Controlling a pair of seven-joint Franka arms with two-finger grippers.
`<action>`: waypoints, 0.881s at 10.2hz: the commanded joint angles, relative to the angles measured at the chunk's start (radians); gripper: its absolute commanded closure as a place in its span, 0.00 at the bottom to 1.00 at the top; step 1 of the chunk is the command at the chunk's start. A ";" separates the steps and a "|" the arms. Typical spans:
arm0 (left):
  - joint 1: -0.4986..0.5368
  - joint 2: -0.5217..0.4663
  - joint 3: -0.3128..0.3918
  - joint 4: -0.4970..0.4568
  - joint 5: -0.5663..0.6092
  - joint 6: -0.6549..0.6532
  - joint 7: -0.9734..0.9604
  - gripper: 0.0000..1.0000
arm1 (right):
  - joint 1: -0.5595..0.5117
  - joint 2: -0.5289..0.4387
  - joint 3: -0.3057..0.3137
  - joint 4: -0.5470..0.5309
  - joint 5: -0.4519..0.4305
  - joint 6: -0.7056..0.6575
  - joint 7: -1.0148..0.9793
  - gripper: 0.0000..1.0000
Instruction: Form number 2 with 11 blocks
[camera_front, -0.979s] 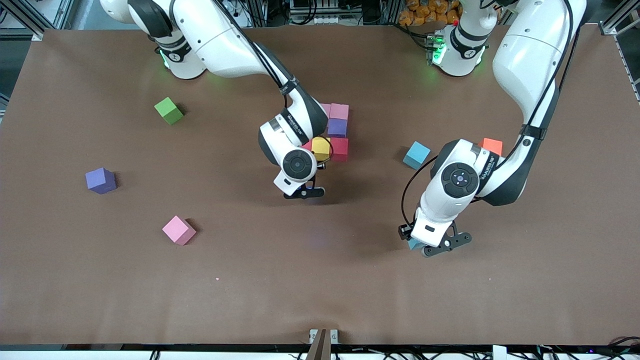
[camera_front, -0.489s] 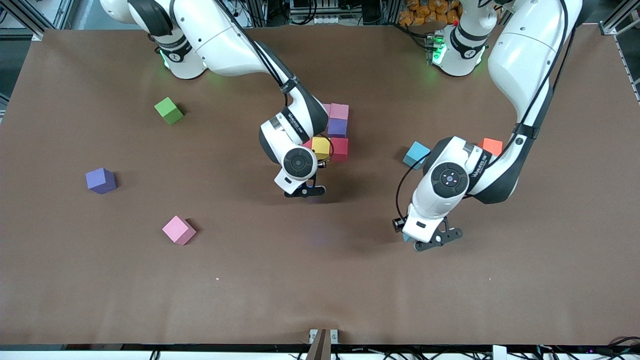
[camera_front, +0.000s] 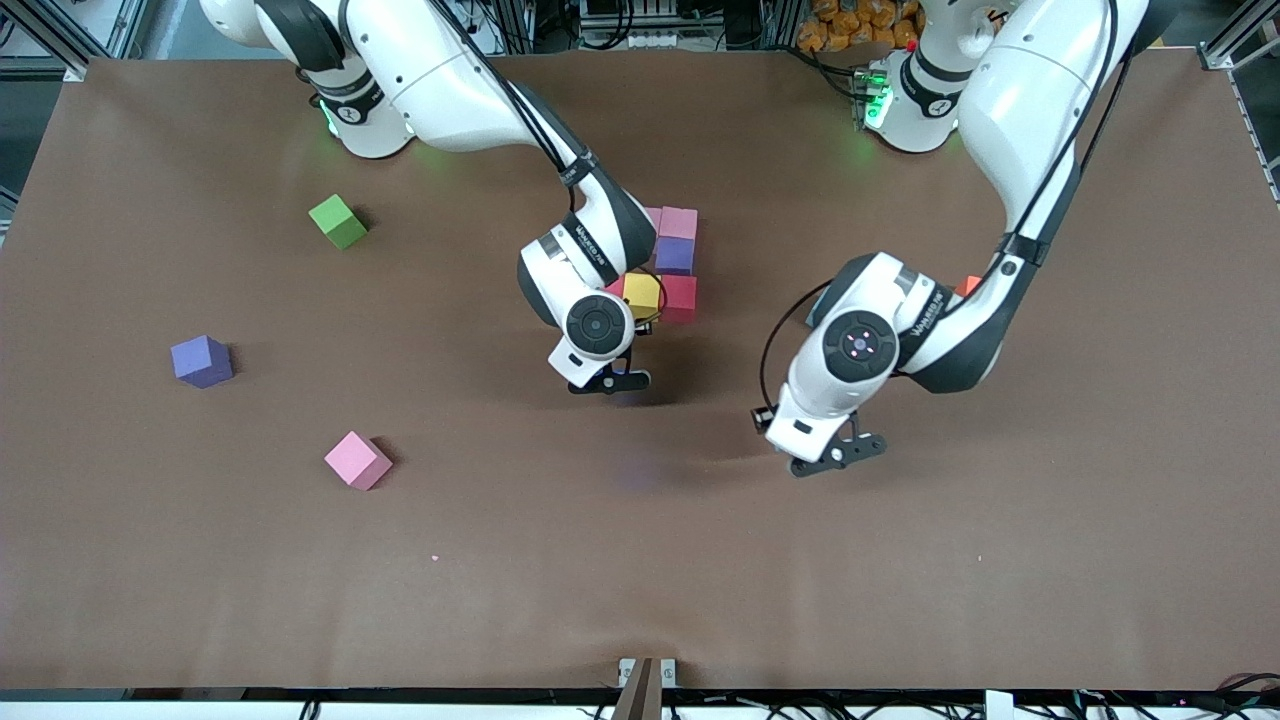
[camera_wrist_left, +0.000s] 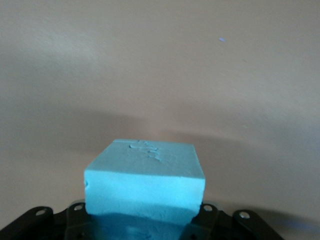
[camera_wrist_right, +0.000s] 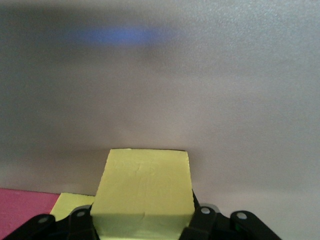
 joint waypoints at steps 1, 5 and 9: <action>-0.002 -0.023 -0.029 -0.002 -0.015 -0.038 0.000 1.00 | 0.015 -0.014 -0.007 -0.059 0.011 0.021 -0.003 0.81; -0.004 -0.023 -0.088 -0.005 -0.004 -0.048 0.001 0.99 | 0.015 -0.017 -0.007 -0.056 0.011 0.016 -0.003 0.61; -0.038 -0.023 -0.112 -0.008 -0.013 -0.075 -0.019 1.00 | 0.012 -0.022 -0.010 -0.035 0.012 0.016 0.010 0.00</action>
